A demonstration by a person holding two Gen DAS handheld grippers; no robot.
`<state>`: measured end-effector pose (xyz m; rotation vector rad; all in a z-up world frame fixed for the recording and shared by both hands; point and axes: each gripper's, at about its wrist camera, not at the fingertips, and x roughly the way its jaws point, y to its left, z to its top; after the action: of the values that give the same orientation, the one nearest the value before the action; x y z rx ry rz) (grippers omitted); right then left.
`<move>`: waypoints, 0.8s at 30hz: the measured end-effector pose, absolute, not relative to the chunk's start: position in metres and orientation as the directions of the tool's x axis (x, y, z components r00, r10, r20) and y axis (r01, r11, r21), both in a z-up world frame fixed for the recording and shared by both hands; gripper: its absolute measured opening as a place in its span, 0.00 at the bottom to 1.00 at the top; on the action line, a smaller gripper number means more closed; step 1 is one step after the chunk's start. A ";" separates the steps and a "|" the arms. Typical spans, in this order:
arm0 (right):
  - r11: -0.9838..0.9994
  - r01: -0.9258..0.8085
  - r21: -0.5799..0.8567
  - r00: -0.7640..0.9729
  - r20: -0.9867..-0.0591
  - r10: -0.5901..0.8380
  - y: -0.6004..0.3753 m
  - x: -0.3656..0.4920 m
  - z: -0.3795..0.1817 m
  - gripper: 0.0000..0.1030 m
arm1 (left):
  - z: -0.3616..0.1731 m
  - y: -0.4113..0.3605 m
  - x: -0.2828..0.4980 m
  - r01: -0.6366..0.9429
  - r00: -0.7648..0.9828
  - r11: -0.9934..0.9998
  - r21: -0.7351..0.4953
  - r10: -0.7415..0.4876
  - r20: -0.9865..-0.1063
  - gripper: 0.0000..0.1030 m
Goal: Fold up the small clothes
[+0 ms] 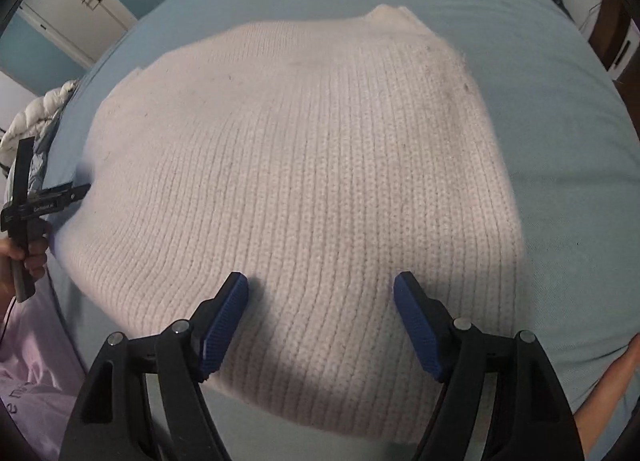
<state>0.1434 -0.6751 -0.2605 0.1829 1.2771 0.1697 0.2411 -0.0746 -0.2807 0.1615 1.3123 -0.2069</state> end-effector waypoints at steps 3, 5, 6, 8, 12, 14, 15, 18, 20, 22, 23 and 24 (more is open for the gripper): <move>0.970 0.052 0.238 0.319 -0.924 0.210 -0.712 0.145 -0.250 0.70 | -0.285 -0.068 0.243 0.215 0.226 0.976 -0.038 -0.088 -0.970 1.00; 0.966 0.118 0.231 0.379 -0.910 0.171 -0.737 0.141 -0.236 0.70 | -0.288 -0.067 0.243 0.216 0.228 0.975 -0.045 -0.095 -0.969 1.00; 0.964 0.121 0.235 0.399 -0.901 0.170 -0.742 0.138 -0.230 0.70 | -0.289 -0.066 0.243 0.216 0.230 0.975 -0.048 -0.098 -0.968 1.00; 0.970 0.126 0.209 0.397 -0.907 0.143 -0.749 0.139 -0.228 0.73 | -0.290 -0.065 0.243 0.214 0.232 0.976 -0.051 -0.101 -0.967 1.00; 0.984 0.131 0.121 0.224 -0.971 0.090 -0.752 0.145 -0.274 0.79 | -0.286 -0.065 0.244 0.215 0.231 0.977 -0.016 -0.067 -0.971 1.00; 0.962 0.186 0.202 0.222 -0.962 0.159 -0.767 0.146 -0.283 0.81 | -0.277 -0.069 0.244 0.236 0.242 0.971 0.044 -0.015 -0.970 1.00; 0.947 0.222 0.232 0.224 -0.957 0.182 -0.777 0.148 -0.279 0.81 | -0.270 -0.073 0.244 0.249 0.250 0.965 0.081 0.017 -0.968 1.00; 0.925 0.305 0.226 0.313 -0.941 0.127 -0.806 0.144 -0.254 0.82 | -0.242 -0.075 0.242 0.286 0.307 0.938 0.195 0.103 -0.946 1.00; 0.912 0.333 0.240 0.372 -0.922 0.107 -0.824 0.138 -0.235 0.82 | -0.222 -0.069 0.236 0.295 0.329 0.934 0.203 0.100 -0.939 1.00; 0.895 0.348 0.277 0.395 -0.910 0.128 -0.835 0.132 -0.227 0.82 | -0.208 -0.060 0.227 0.289 0.324 0.942 0.173 0.073 -0.943 1.00; 0.884 0.359 0.301 0.402 -0.904 0.145 -0.842 0.128 -0.223 0.82 | -0.200 -0.052 0.220 0.283 0.315 0.949 0.140 0.046 -0.948 1.00; 0.879 0.363 0.308 0.402 -0.903 0.151 -0.845 0.125 -0.224 0.82 | -0.194 -0.044 0.212 0.277 0.303 0.954 0.111 0.023 -0.953 1.00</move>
<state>0.1255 -0.8447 -0.2236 0.5069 1.1631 -0.1418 0.2116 -0.0441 -0.1938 0.2749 1.2559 -0.1714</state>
